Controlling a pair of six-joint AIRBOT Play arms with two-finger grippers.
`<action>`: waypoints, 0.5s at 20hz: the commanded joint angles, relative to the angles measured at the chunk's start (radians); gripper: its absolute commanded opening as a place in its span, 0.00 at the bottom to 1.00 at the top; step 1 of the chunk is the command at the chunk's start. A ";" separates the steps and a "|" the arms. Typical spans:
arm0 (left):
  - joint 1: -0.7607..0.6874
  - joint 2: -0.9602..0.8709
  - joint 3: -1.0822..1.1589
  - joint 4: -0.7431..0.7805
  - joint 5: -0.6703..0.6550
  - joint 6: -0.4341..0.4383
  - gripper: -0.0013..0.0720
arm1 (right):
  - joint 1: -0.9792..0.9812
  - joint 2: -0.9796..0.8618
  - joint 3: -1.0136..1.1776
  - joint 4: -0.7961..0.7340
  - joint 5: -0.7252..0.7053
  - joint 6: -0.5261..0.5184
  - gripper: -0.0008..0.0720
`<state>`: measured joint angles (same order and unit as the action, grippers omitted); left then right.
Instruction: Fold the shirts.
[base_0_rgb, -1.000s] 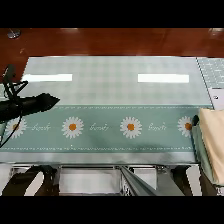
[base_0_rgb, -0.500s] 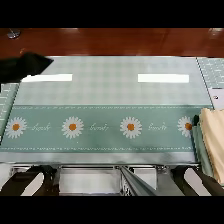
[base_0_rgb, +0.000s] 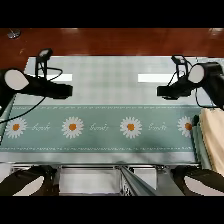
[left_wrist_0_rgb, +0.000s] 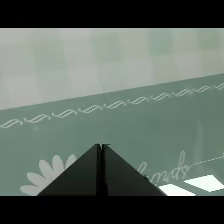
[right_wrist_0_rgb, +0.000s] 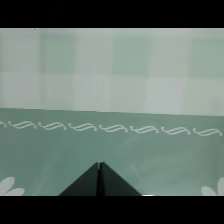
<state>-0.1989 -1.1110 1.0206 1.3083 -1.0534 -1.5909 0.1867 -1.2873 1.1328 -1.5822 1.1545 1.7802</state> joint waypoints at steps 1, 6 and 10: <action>0.014 -0.044 -0.033 0.075 -0.014 -0.026 0.07 | 0.033 -0.047 -0.015 -0.100 -0.016 0.077 0.04; 0.012 -0.048 -0.034 0.080 -0.013 -0.019 0.07 | 0.033 -0.047 -0.015 -0.095 0.007 0.082 0.04; 0.012 -0.048 -0.034 0.080 -0.013 -0.019 0.07 | 0.033 -0.047 -0.015 -0.095 0.007 0.082 0.04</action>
<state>-0.1883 -1.1572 0.9882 1.3823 -1.0657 -1.6085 0.2184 -1.3319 1.1179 -1.6714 1.1595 1.8565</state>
